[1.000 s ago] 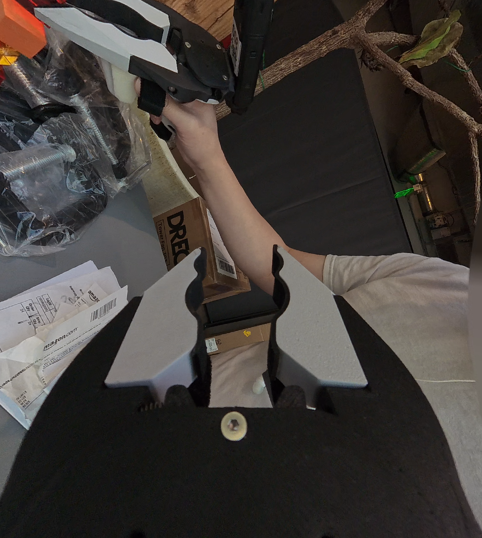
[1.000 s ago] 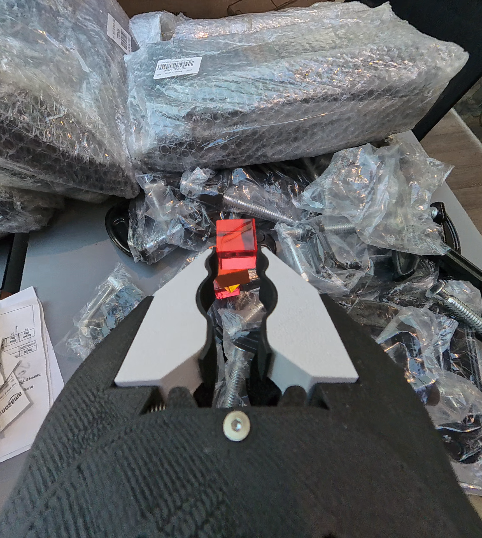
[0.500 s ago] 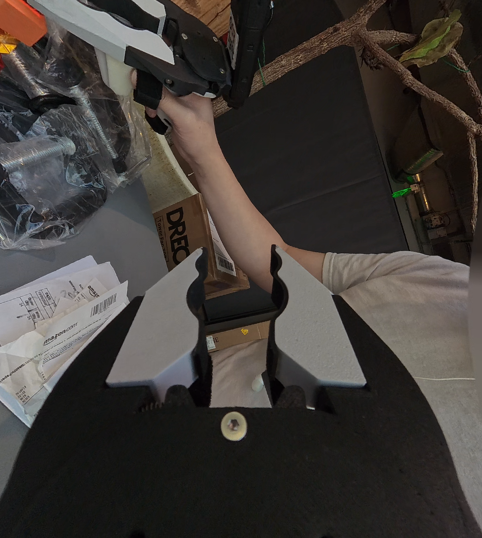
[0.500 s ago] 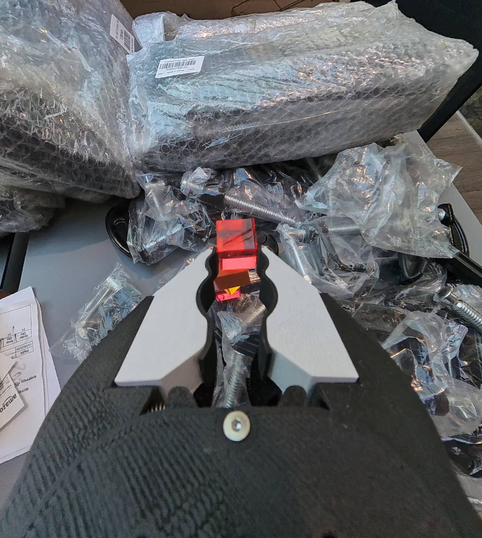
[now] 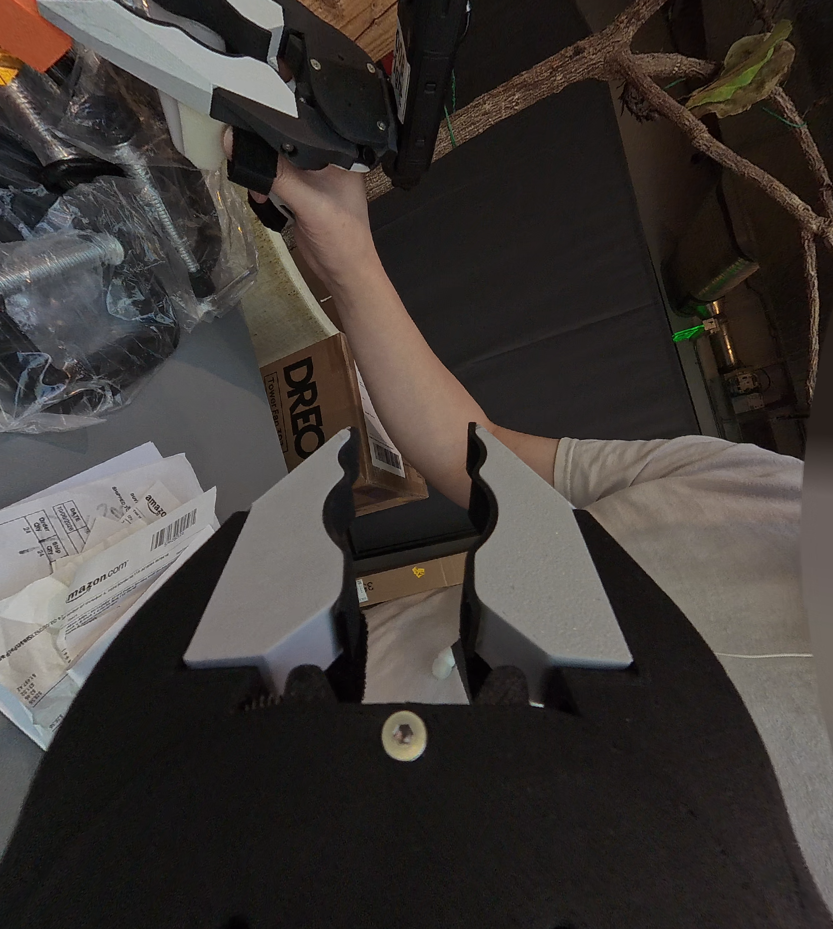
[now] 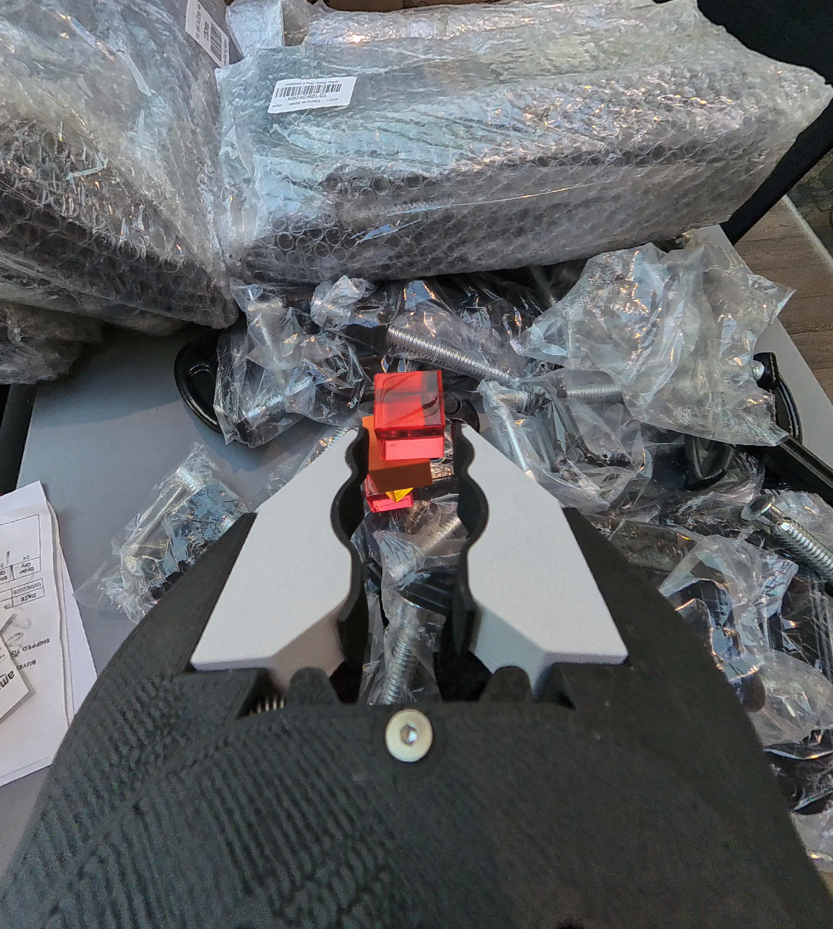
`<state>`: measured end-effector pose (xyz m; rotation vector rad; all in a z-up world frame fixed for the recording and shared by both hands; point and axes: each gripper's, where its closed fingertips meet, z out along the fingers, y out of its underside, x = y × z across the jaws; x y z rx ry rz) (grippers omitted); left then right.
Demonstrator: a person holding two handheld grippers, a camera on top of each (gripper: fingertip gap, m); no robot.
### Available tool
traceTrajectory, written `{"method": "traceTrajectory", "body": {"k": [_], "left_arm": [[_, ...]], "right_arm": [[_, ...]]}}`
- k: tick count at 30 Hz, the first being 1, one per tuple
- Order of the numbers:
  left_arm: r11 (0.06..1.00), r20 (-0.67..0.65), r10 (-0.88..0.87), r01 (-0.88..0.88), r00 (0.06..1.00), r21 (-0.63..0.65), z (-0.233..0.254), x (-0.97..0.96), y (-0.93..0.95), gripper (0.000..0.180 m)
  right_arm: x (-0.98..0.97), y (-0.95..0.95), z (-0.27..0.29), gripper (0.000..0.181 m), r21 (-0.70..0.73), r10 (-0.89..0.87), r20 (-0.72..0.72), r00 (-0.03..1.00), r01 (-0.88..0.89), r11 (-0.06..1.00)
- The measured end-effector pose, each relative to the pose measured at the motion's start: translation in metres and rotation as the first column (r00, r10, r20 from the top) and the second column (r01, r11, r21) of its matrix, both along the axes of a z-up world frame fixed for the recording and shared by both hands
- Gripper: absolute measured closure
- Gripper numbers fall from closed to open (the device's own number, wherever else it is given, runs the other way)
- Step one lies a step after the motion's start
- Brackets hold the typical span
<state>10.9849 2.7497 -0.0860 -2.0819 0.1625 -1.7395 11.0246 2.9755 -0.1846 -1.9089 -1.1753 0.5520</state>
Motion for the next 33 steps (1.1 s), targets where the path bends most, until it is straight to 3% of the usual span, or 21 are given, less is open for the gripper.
{"method": "traceTrajectory", "body": {"k": [6, 10, 15, 19, 23, 27, 33], "left_arm": [[1.0, 0.004, 0.001, -0.001, 1.0, 0.006, 0.002, 0.0, -0.001, 0.139], [0.998, -0.009, 0.016, -0.015, 1.0, 0.06, 0.013, -0.009, -0.014, 0.137], [0.935, -0.136, 0.225, -0.174, 0.965, 0.309, 0.04, -0.058, -0.054, 0.139], [0.79, -0.16, 0.505, -0.379, 0.848, 0.482, 0.065, -0.123, -0.105, 0.133], [0.628, -0.214, 0.734, -0.525, 0.645, 0.574, 0.074, -0.186, -0.177, 0.129], [0.429, -0.172, 0.889, -0.642, 0.425, 0.635, 0.091, -0.231, -0.273, 0.123], [0.016, -0.139, 0.982, -0.678, -0.128, 0.735, 0.102, -0.295, -0.492, 0.104]], "right_arm": [[0.005, -0.002, 0.014, 0.129, 0.031, -0.011, -0.033, 0.999, 0.012, 0.999], [0.03, -0.024, 0.068, 0.112, 0.174, -0.065, -0.142, 0.988, 0.09, 0.981], [0.049, -0.086, 0.175, 0.101, 0.382, -0.066, -0.398, 0.915, 0.23, 0.895], [-0.017, -0.144, 0.221, 0.093, 0.466, 0.18, -0.373, 0.91, 0.016, 0.885], [-0.097, -0.206, 0.264, 0.101, 0.534, 0.422, -0.436, 0.795, -0.149, 0.832], [-0.175, -0.281, 0.283, 0.105, 0.55, 0.598, -0.464, 0.653, -0.317, 0.773], [-0.292, -0.438, 0.292, 0.111, 0.556, 0.793, -0.406, 0.454, -0.566, 0.609]]}}
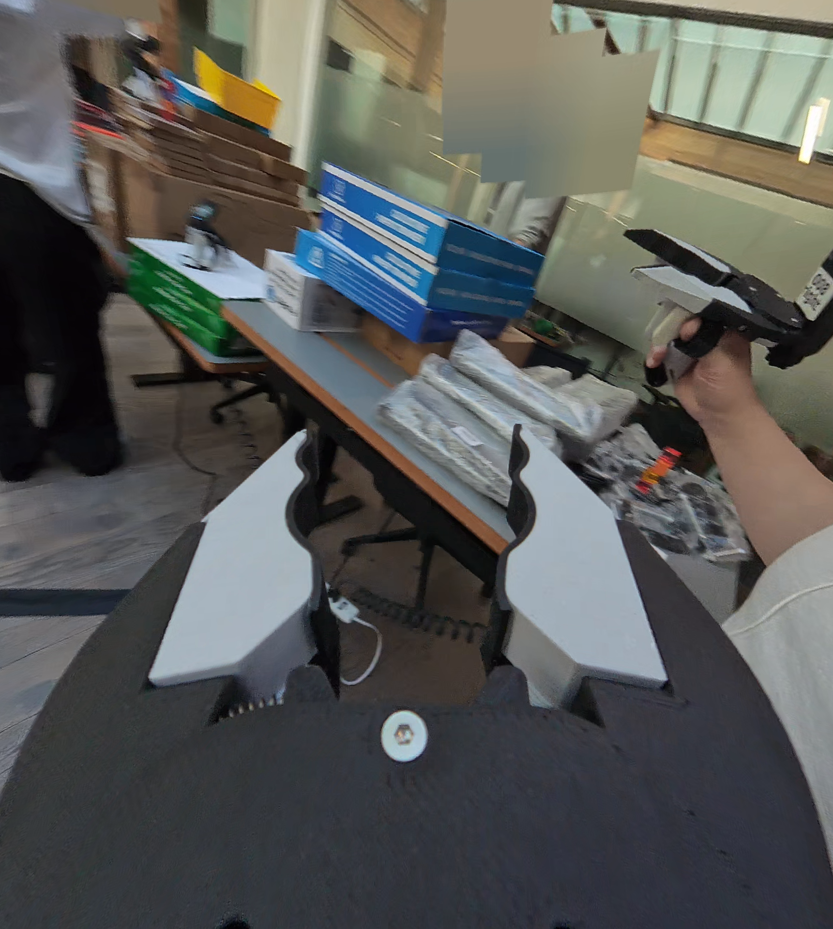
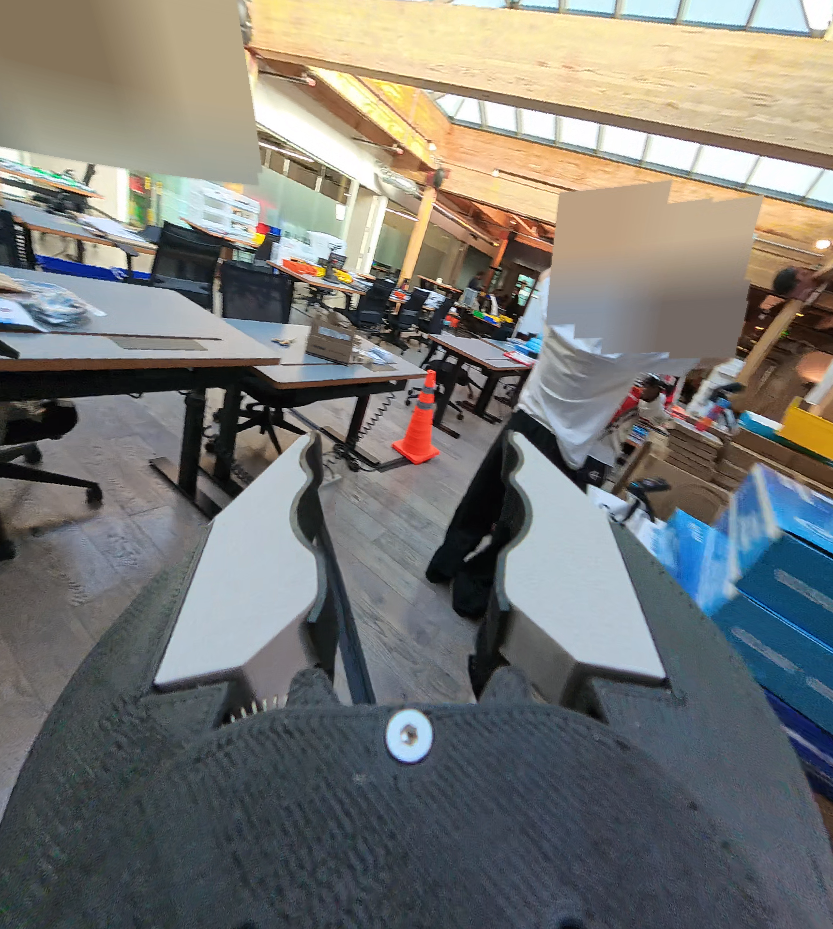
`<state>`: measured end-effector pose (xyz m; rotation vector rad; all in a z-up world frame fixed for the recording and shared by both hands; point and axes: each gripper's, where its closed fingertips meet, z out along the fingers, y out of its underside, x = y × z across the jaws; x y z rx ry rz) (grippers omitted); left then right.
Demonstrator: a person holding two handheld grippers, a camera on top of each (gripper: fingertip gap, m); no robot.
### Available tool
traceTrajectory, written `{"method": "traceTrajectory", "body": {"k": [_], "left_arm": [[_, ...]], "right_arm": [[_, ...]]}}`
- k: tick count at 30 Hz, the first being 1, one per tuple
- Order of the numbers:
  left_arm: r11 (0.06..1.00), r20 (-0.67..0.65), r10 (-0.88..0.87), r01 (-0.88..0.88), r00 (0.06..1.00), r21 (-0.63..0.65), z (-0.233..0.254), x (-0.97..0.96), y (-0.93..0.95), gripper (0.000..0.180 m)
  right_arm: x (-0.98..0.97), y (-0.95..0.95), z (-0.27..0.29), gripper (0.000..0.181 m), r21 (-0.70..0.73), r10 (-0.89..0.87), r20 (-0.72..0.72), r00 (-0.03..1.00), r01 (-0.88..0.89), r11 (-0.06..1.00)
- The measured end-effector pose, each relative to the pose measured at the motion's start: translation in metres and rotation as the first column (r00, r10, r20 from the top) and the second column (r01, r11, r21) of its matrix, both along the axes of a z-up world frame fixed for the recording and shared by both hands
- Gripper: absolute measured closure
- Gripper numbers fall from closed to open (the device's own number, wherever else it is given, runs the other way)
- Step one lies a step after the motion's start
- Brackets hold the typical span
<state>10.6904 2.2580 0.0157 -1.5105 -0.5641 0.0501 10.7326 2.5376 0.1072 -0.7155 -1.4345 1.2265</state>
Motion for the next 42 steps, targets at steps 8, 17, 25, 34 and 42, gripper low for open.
{"method": "traceTrajectory", "body": {"k": [8, 17, 25, 34, 42], "left_arm": [[0.762, -0.165, 0.62, -0.639, 0.767, -0.107, -0.019, 0.008, -0.418, 0.125], [0.471, -0.18, 0.715, -0.656, 0.676, -0.59, -0.081, -0.084, -0.765, 0.13], [0.53, 0.077, 0.722, -0.478, 0.687, -0.7, -0.23, -0.299, -0.848, 0.145], [0.38, -0.022, 0.69, -0.388, 0.723, -0.84, -0.334, -0.37, -0.859, 0.148], [0.449, -0.013, 0.57, -0.324, 0.822, -0.832, -0.343, -0.39, -0.849, 0.171]], "right_arm": [[-0.131, -0.344, -0.025, 0.138, -0.03, 0.387, 0.004, 0.922, -0.387, 0.922], [-0.229, -0.69, -0.081, 0.149, -0.259, 0.708, 0.217, 0.672, -0.66, 0.705], [-0.305, -0.777, -0.14, 0.148, -0.126, 0.598, 0.332, 0.729, -0.594, 0.795], [-0.348, -0.828, -0.15, 0.148, -0.144, 0.49, 0.412, 0.769, -0.476, 0.868], [-0.291, -0.891, -0.135, 0.151, -0.179, 0.337, 0.349, 0.874, -0.29, 0.94]]}}
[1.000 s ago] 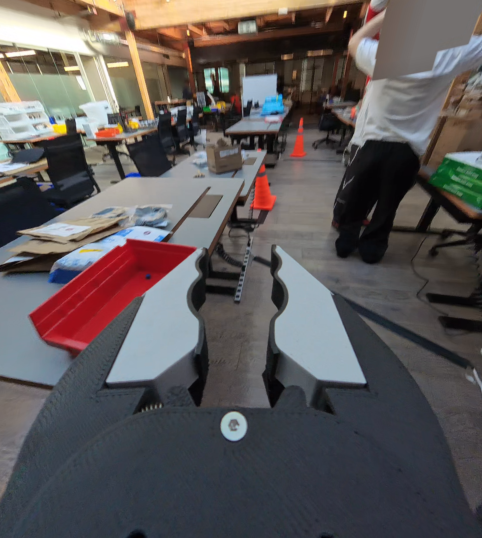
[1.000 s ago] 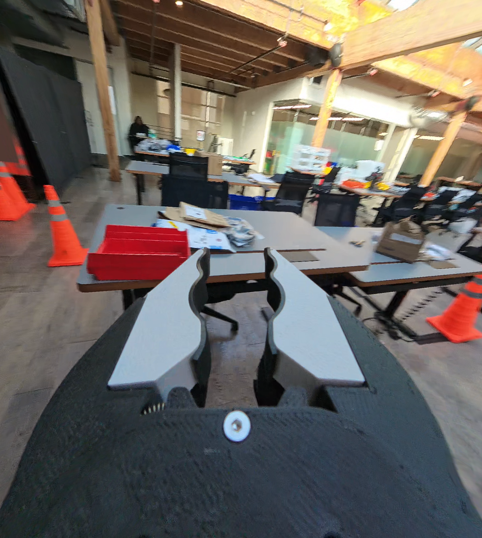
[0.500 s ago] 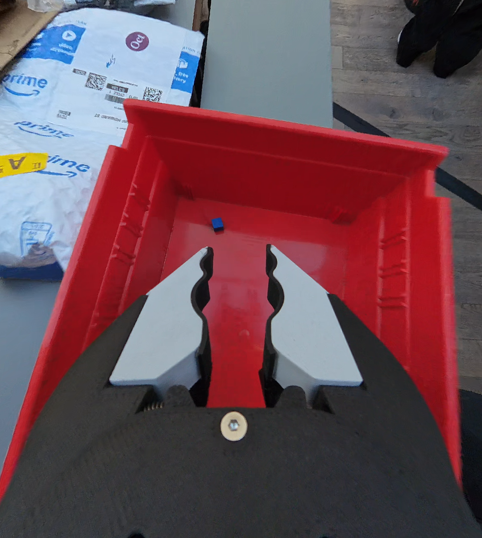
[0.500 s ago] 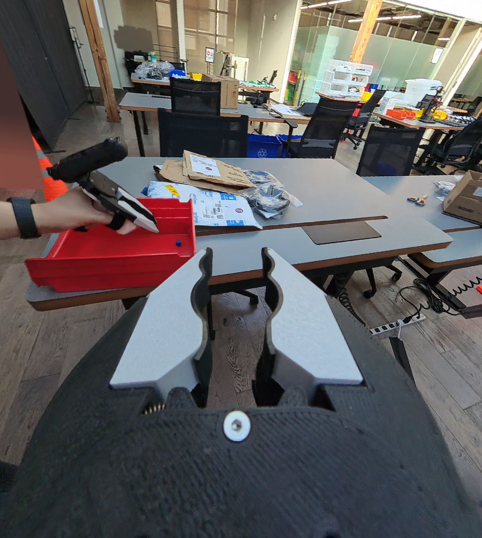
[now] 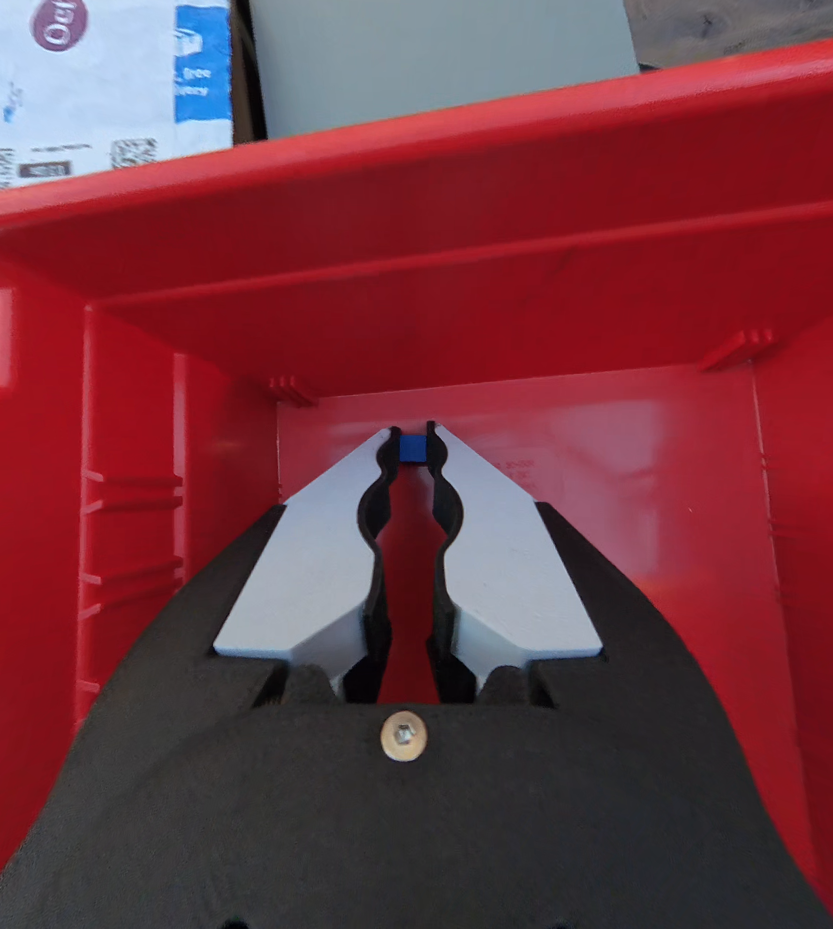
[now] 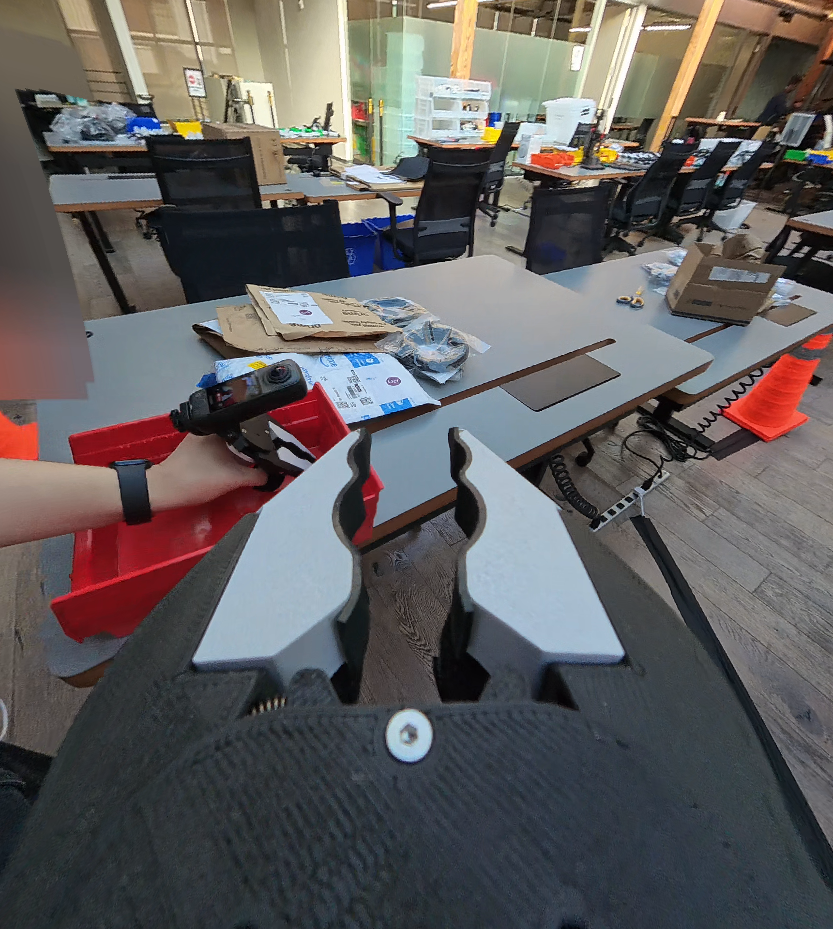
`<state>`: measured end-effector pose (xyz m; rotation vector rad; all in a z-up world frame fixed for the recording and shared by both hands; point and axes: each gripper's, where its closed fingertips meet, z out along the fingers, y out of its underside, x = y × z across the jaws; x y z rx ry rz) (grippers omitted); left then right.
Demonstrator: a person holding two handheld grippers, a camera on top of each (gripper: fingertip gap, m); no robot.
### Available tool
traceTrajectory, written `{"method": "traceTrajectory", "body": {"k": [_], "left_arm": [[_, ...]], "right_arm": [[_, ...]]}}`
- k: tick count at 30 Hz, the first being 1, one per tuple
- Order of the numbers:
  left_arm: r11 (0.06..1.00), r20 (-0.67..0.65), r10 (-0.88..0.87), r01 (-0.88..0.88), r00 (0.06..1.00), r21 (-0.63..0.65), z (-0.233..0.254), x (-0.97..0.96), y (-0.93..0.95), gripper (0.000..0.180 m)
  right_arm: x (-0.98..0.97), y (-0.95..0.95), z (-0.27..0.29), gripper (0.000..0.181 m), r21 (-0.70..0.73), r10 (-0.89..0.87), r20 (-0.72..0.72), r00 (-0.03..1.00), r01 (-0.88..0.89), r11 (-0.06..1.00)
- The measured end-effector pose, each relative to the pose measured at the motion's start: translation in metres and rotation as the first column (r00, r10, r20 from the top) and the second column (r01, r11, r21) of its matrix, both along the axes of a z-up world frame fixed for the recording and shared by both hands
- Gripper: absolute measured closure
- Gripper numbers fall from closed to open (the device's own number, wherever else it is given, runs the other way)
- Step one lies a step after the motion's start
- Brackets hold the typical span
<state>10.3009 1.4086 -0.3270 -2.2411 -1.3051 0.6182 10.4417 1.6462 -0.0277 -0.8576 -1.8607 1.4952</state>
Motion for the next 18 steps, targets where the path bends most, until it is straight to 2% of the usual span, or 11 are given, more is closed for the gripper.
{"method": "traceTrajectory", "body": {"k": [2, 4, 6, 8, 11, 14, 16, 18], "left_arm": [[0.995, 0.056, -0.084, 0.081, 0.995, 0.062, 0.013, 0.018, 0.006, 0.171], [0.978, 0.002, -0.167, 0.166, 0.986, 0.125, 0.052, 0.04, 0.005, 0.171], [0.948, -0.037, -0.26, 0.263, 0.965, 0.179, 0.098, 0.072, -0.003, 0.171], [0.912, -0.085, -0.338, 0.348, 0.937, 0.216, 0.142, 0.106, -0.024, 0.171], [0.884, -0.147, -0.376, 0.401, 0.915, 0.238, 0.19, 0.146, -0.076, 0.171], [0.886, -0.192, -0.337, 0.379, 0.922, 0.266, 0.215, 0.17, -0.134, 0.171], [0.913, -0.219, -0.276, 0.327, 0.936, 0.246, 0.224, 0.18, -0.173, 0.171], [0.936, -0.243, -0.221, 0.275, 0.945, 0.219, 0.231, 0.192, -0.207, 0.171]], "right_arm": [[0.026, -0.03, -0.009, 0.152, -0.003, -0.052, 0.014, 0.999, 0.052, 0.999], [0.049, -0.078, -0.026, 0.153, -0.003, -0.026, 0.054, 0.998, 0.026, 1.0], [0.07, -0.146, -0.051, 0.153, 0.046, 0.126, 0.134, 0.983, -0.133, 0.99], [0.097, -0.214, -0.088, 0.153, 0.153, 0.346, 0.288, 0.893, -0.4, 0.904], [0.109, -0.252, -0.153, 0.155, 0.405, 0.395, 0.549, 0.737, -0.647, 0.646], [0.103, -0.268, -0.186, 0.162, 0.548, 0.491, 0.614, 0.618, -0.781, 0.298], [0.101, -0.267, -0.207, 0.163, 0.583, 0.518, 0.679, 0.52, -0.811, 0.05], [0.107, -0.268, -0.227, 0.159, 0.535, 0.516, 0.758, 0.398, -0.832, -0.144]]}}
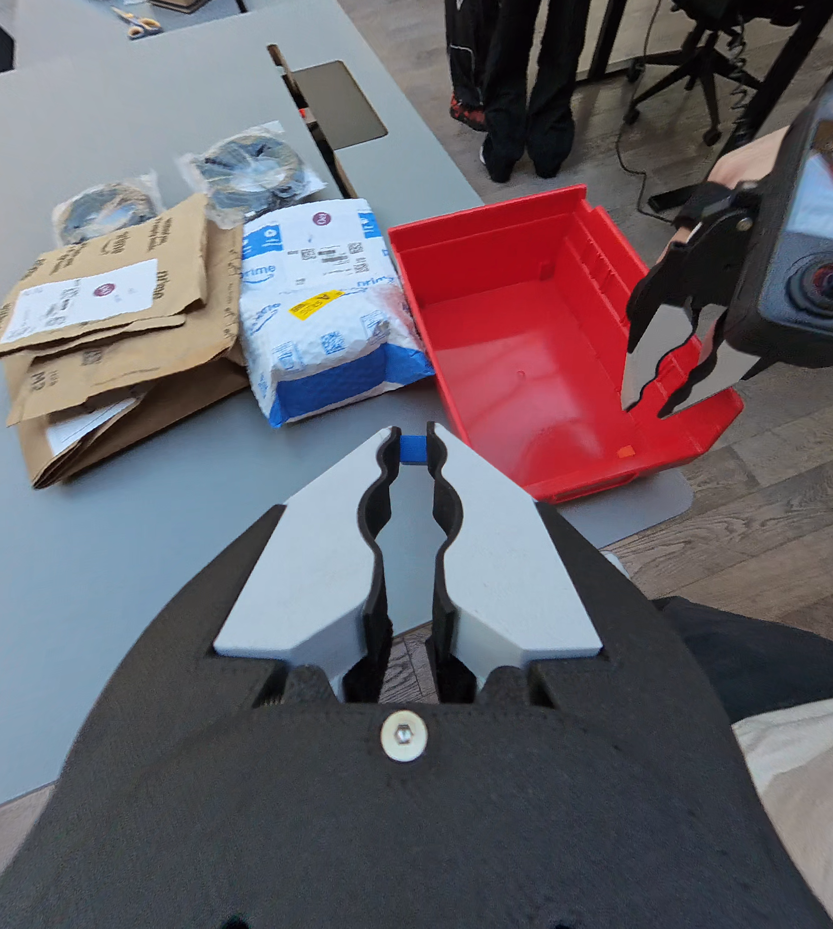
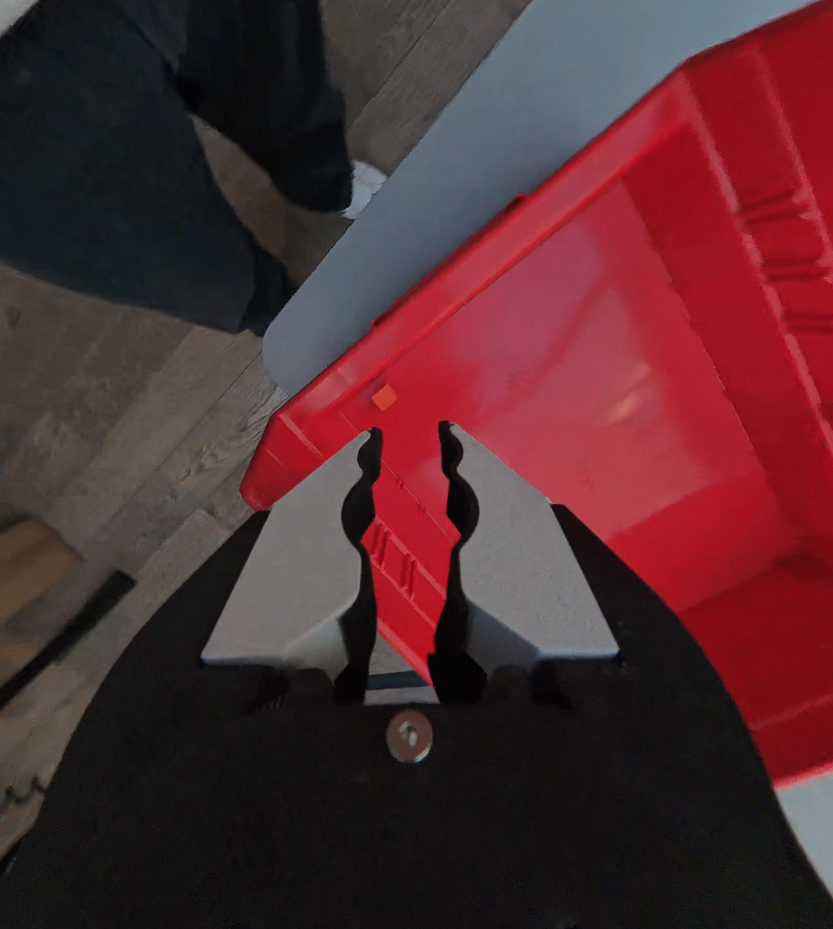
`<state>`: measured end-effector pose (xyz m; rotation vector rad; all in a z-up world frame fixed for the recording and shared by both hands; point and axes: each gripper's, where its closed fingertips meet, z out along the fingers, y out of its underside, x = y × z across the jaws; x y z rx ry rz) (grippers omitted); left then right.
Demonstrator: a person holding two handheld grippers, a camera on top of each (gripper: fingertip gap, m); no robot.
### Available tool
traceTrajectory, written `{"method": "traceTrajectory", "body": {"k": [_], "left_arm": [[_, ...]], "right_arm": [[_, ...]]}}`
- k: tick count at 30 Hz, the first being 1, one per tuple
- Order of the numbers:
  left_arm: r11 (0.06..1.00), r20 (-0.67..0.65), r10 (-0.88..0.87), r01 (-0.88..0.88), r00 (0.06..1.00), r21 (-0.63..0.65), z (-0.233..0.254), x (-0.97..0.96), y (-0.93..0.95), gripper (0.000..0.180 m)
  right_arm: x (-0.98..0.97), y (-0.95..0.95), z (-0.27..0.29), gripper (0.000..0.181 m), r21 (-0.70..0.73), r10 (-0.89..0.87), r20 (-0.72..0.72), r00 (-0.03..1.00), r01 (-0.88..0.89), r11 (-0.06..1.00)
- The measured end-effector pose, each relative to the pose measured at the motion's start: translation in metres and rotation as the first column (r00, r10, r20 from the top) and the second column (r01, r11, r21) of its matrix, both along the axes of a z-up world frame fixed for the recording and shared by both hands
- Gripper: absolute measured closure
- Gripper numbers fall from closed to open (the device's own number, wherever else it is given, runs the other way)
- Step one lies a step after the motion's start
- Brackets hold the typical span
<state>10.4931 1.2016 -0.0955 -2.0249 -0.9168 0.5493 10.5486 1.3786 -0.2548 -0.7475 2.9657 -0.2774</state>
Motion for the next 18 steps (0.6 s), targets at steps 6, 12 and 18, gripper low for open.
{"method": "traceTrajectory", "body": {"k": [6, 12, 18], "left_arm": [[0.982, -0.015, 0.184, -0.185, 0.983, -0.039, 0.007, 0.033, -0.083, 0.171], [0.945, -0.04, 0.311, -0.313, 0.95, -0.092, 0.01, 0.061, -0.127, 0.171], [0.954, -0.027, 0.288, -0.29, 0.957, -0.077, 0.013, 0.064, -0.11, 0.171]], "right_arm": [[0.018, 0.004, -0.048, 0.156, 0.122, 0.23, 0.211, 0.95, -0.259, 0.958], [0.02, 0.013, -0.07, 0.156, 0.14, 0.408, 0.228, 0.884, -0.445, 0.885], [0.005, 0.011, -0.063, 0.171, 0.135, 0.317, 0.159, 0.935, -0.339, 0.931]]}}
